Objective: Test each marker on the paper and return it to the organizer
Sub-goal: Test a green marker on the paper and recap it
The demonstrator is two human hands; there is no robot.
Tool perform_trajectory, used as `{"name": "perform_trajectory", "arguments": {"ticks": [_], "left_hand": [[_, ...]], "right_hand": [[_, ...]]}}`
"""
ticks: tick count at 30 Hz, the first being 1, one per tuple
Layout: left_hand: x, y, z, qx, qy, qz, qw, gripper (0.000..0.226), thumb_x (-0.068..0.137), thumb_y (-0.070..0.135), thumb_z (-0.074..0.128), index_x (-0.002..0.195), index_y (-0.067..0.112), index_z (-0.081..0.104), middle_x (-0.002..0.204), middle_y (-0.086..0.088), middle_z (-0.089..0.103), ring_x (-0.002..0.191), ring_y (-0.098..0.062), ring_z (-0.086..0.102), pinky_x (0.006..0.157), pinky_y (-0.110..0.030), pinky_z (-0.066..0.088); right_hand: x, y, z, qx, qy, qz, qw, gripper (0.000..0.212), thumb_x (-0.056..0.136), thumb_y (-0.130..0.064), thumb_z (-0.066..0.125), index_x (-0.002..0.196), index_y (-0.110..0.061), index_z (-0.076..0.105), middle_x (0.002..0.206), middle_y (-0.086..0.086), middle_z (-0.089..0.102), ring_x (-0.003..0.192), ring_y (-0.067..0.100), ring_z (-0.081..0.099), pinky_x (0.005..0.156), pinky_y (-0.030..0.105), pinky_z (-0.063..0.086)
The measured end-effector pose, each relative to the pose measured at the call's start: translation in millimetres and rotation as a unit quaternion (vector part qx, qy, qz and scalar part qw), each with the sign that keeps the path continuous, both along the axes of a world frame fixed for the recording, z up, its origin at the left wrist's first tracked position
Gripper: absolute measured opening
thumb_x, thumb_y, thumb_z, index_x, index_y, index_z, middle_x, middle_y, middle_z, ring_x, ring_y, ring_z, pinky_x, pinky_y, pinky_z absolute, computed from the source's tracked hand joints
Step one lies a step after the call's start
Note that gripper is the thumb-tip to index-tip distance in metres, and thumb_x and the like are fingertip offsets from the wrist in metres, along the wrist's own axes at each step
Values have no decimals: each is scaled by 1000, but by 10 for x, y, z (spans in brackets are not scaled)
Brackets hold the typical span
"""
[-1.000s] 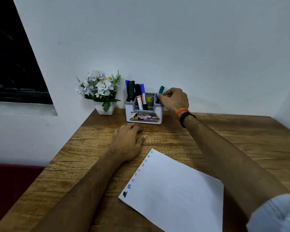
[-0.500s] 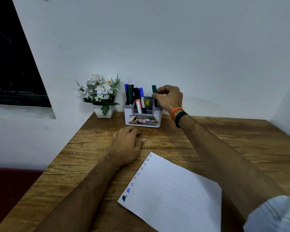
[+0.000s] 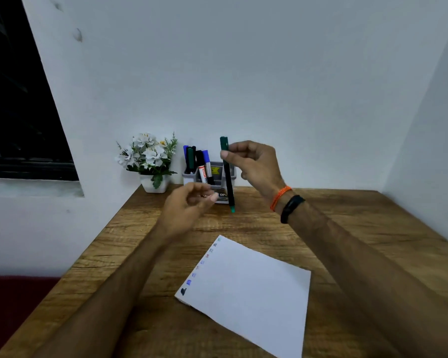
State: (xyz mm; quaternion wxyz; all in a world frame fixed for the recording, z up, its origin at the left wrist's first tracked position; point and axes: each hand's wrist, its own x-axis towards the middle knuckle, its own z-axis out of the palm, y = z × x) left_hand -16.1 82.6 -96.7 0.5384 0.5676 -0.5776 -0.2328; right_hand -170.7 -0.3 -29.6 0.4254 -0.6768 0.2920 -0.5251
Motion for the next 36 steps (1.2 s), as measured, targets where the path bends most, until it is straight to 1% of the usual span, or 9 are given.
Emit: {"name": "perform_trajectory", "arguments": {"ticks": [3, 9, 15, 18, 20, 23, 27, 32, 36], "left_hand": [[-85, 99, 139, -4, 83, -73, 994, 46, 68, 23, 78, 107, 4, 67, 99, -6, 74, 89, -11, 70, 75, -19, 55], [-249, 81, 115, 28, 79, -30, 996, 23, 74, 14, 79, 93, 6, 69, 85, -8, 74, 73, -10, 70, 54, -25, 55], [-179, 85, 129, 29, 146, 20, 989, 32, 72, 12, 79, 99, -2, 67, 84, -13, 74, 71, -18, 73, 57, -26, 59], [-160, 94, 143, 32, 199, 31, 979, 26, 77, 7, 75, 98, -5, 67, 88, -18, 74, 69, -20, 72, 59, -25, 60], [-132, 97, 158, 33, 218, 35, 975, 27, 78, 10, 75, 99, -5, 66, 88, -18, 74, 71, -21, 73, 60, -24, 60], [-35, 109, 184, 42, 232, 39, 971, 27, 79, 14, 74, 101, -1, 67, 89, -15, 74, 73, -18, 72, 60, -23, 60], [102, 149, 198, 94, 181, -10, 979, 32, 76, 14, 76, 103, -3, 68, 88, -14, 74, 71, -15, 71, 58, -19, 57], [46, 175, 183, 130, 58, -67, 988, 23, 79, 10, 74, 95, -4, 68, 77, -14, 72, 60, -14, 66, 53, -20, 54], [-71, 146, 129, 116, -55, -92, 987, 11, 88, 9, 66, 93, 0, 69, 71, -9, 68, 56, -8, 62, 53, -19, 51]], "right_hand": [[-63, 167, -177, 63, -13, 14, 998, 15, 81, -11, 80, 92, -7, 70, 80, 3, 71, 58, -7, 63, 49, 7, 42], [-111, 297, -457, 98, -6, 31, 995, 24, 81, -17, 80, 99, -3, 73, 83, 3, 72, 59, -4, 63, 52, 10, 44], [-241, 242, -701, 60, 114, 99, 987, 37, 78, -29, 83, 108, -12, 69, 98, 3, 76, 92, 11, 72, 76, 24, 56], [-249, 210, -773, 51, 160, 69, 983, 37, 72, -24, 88, 101, -13, 68, 77, -4, 75, 76, 10, 73, 76, 31, 58], [-247, 188, -779, 47, 139, 63, 987, 26, 73, -19, 87, 92, -12, 71, 66, -8, 71, 66, 5, 68, 70, 28, 54], [-287, 178, -736, 67, 94, 94, 989, 12, 78, -13, 82, 85, -14, 72, 67, -7, 69, 61, 3, 62, 62, 19, 49], [-347, 160, -685, 131, 49, 110, 984, 9, 80, -14, 79, 84, -20, 74, 81, -1, 68, 76, 14, 58, 66, 32, 44], [-305, 130, -694, 216, -54, 149, 964, 4, 87, -14, 71, 91, -16, 72, 71, -5, 64, 60, 10, 55, 54, 21, 45], [-219, 197, -771, 207, -18, 164, 964, 16, 90, -21, 69, 80, -10, 70, 68, 2, 66, 56, 9, 56, 49, 19, 44]]}}
